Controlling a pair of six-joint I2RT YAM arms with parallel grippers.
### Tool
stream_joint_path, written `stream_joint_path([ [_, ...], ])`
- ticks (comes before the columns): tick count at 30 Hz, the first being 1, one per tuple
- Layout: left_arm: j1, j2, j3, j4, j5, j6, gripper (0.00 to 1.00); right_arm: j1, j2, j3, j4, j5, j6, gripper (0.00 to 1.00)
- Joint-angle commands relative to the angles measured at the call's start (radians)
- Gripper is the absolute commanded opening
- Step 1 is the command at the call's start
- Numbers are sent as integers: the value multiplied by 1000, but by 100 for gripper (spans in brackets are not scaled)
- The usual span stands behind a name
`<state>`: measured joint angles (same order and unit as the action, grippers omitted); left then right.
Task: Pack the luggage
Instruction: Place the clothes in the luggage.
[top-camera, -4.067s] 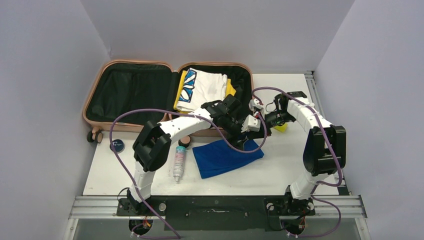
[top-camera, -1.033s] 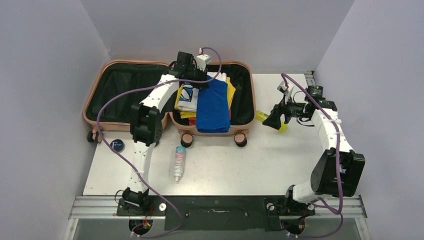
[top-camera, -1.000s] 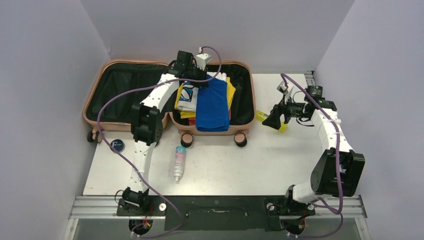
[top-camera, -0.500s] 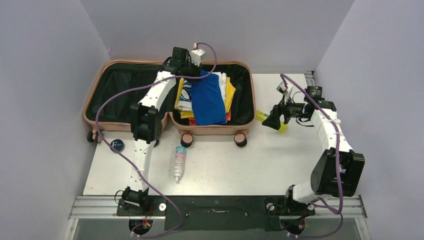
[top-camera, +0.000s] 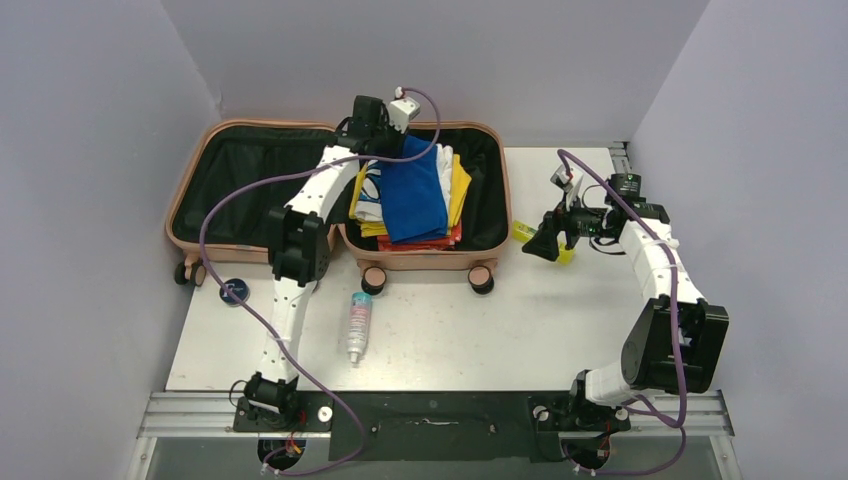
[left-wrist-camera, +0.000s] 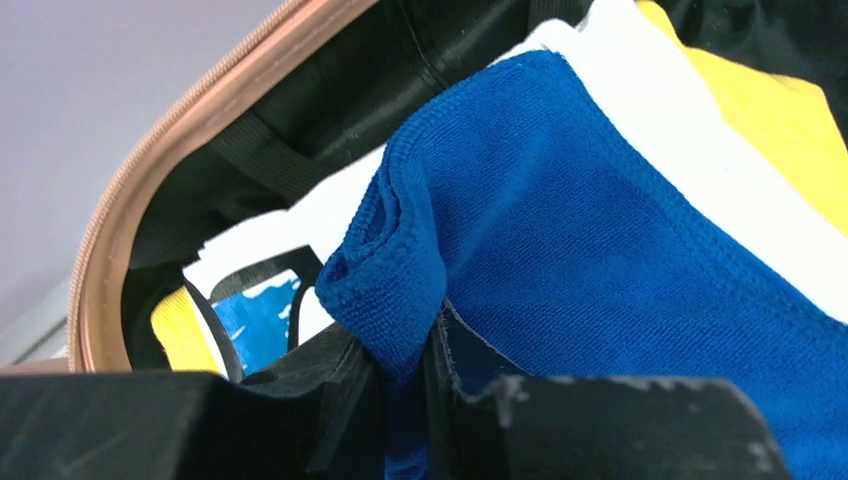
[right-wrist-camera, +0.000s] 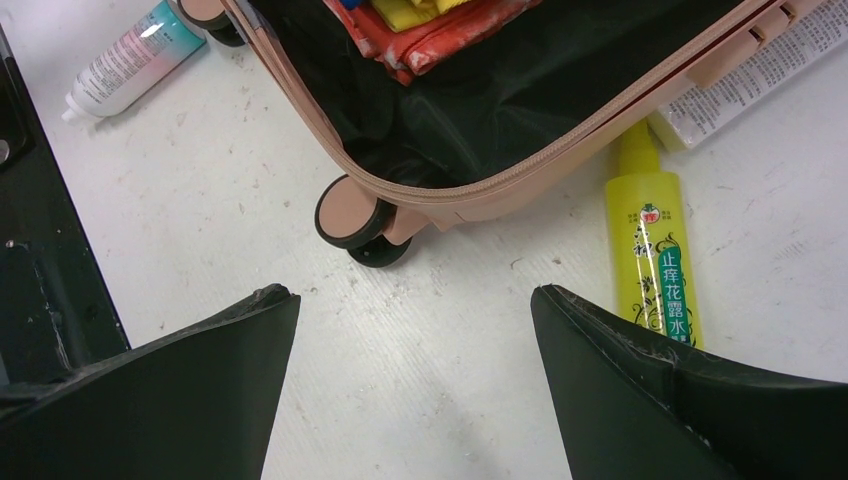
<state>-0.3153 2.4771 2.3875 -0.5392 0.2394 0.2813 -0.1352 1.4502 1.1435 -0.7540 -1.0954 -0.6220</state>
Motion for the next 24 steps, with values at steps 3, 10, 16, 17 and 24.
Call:
stream_joint_path([
  [3, -21, 19, 69, 181, -93, 38, 18, 9, -27, -8, 41, -4, 6, 90],
  [10, -45, 49, 75, 208, -169, 83, 28, 9, -25, -17, 45, -3, 3, 90],
  [16, -45, 40, 71, 234, -270, 80, 96, 11, -16, -18, 44, -3, -1, 90],
  [17, -44, 27, 70, 230, -285, 74, 96, 11, -17, -18, 43, -4, -5, 90],
  [24, -13, -177, -5, 169, -159, -59, 96, 11, -22, -30, 52, -14, -22, 90],
])
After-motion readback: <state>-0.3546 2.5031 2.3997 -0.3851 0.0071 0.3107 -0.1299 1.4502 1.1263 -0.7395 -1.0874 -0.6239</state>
